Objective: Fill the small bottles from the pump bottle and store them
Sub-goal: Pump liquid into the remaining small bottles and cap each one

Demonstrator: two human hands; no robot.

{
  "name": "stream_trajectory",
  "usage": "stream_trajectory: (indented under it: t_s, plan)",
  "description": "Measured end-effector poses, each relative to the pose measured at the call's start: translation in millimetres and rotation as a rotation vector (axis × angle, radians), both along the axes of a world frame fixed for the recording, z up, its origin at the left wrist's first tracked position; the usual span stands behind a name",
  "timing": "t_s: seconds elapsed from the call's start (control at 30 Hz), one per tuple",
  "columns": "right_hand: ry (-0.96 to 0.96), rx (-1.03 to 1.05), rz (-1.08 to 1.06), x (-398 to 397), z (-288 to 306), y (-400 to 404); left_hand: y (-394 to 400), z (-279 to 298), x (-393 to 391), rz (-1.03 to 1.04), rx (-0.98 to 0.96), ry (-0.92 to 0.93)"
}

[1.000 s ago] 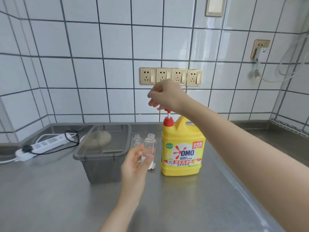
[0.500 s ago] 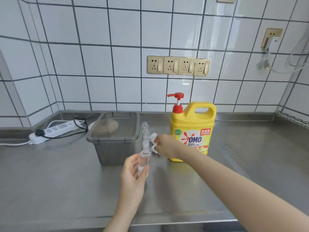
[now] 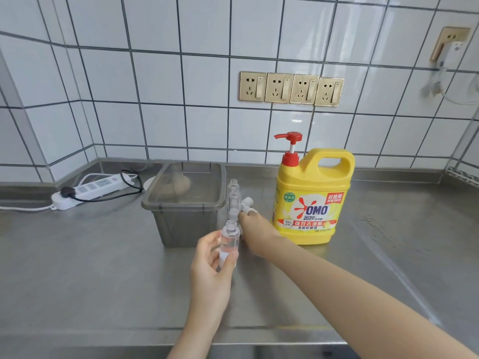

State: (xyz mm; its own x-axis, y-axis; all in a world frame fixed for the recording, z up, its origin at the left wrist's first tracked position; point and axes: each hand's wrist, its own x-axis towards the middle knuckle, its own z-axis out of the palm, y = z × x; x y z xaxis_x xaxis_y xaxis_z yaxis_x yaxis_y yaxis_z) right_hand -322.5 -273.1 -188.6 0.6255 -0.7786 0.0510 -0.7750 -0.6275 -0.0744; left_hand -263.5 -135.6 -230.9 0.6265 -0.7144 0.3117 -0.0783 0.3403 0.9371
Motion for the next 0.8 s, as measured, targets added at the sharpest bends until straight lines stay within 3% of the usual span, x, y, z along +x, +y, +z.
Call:
stream_trajectory:
  t_s: [0.13, 0.37, 0.57, 0.8]
  plan:
    - [-0.118, 0.105, 0.088, -16.5, 13.5, 7.2, -0.1, 1.0, 0.0, 0.001, -0.006, -0.017]
    - [-0.417, 0.069, 0.185, -66.8, 90.4, 34.6, 1.5, 0.9, -2.0, -0.049, -0.004, -0.075]
    - [-0.204, 0.035, 0.4, -72.9, 111.1, 45.2, 2.7, 0.4, -3.5, -0.083, 0.024, -0.189]
    - [-0.138, 0.044, 0.459, -72.9, 117.0, 46.0, 1.5, -0.4, -2.2, -0.091, 0.03, -0.227]
